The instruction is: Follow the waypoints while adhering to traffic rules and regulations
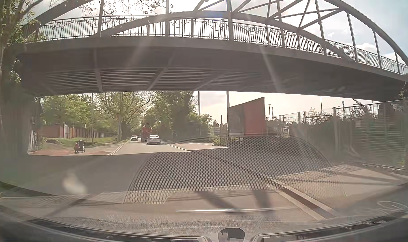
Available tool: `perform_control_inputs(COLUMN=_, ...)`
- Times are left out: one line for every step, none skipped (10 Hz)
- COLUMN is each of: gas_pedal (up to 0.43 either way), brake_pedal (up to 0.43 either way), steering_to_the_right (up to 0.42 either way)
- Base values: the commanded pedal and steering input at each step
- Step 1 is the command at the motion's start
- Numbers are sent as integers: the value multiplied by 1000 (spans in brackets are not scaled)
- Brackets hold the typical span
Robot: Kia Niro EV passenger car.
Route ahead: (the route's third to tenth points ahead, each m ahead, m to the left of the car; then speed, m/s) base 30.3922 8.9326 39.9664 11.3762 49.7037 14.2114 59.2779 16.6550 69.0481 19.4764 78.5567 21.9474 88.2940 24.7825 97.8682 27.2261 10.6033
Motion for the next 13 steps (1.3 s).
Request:
perform_control_inputs(gas_pedal=130, brake_pedal=0, steering_to_the_right=-61)
perform_control_inputs(gas_pedal=130, brake_pedal=0, steering_to_the_right=-59)
perform_control_inputs(gas_pedal=130, brake_pedal=0, steering_to_the_right=-58)
perform_control_inputs(gas_pedal=130, brake_pedal=0, steering_to_the_right=-58)
perform_control_inputs(gas_pedal=130, brake_pedal=0, steering_to_the_right=-58)
perform_control_inputs(gas_pedal=130, brake_pedal=0, steering_to_the_right=-58)
perform_control_inputs(gas_pedal=130, brake_pedal=0, steering_to_the_right=-56)
perform_control_inputs(gas_pedal=130, brake_pedal=0, steering_to_the_right=-56)
perform_control_inputs(gas_pedal=130, brake_pedal=0, steering_to_the_right=-55)
perform_control_inputs(gas_pedal=130, brake_pedal=0, steering_to_the_right=-55)
perform_control_inputs(gas_pedal=130, brake_pedal=0, steering_to_the_right=-55)
perform_control_inputs(gas_pedal=130, brake_pedal=0, steering_to_the_right=-55)
perform_control_inputs(gas_pedal=130, brake_pedal=0, steering_to_the_right=-55)
